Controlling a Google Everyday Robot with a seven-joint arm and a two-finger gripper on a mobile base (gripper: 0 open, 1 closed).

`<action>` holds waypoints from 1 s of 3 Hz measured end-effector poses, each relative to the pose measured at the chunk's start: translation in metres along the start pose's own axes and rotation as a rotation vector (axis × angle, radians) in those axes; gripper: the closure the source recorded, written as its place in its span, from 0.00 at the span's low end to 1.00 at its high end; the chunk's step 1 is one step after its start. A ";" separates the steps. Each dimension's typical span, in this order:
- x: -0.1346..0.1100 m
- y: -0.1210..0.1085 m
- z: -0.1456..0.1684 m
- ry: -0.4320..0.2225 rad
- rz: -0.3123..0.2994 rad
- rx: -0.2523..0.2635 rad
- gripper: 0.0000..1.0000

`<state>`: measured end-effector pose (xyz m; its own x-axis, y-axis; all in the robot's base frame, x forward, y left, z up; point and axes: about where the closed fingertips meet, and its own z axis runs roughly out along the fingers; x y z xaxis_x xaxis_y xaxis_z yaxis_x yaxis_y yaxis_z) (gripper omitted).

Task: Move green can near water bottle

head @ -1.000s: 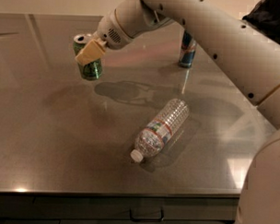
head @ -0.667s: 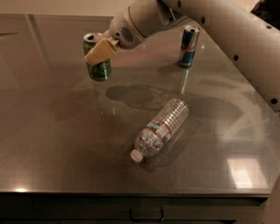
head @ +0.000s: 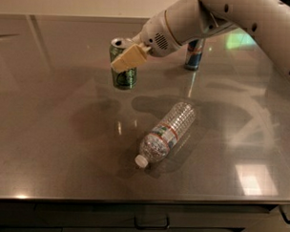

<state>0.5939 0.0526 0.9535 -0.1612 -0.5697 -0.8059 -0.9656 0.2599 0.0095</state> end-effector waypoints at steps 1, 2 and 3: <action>0.020 0.004 -0.020 0.012 0.015 0.020 1.00; 0.041 0.006 -0.034 0.018 0.026 0.033 1.00; 0.061 0.011 -0.047 0.019 0.032 0.045 1.00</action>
Offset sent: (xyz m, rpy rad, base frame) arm -0.0290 -0.0808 -0.0213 -0.0238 0.0079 -0.0719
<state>0.5644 -0.0157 0.9319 -0.1958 -0.5756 -0.7939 -0.9500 0.3122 0.0080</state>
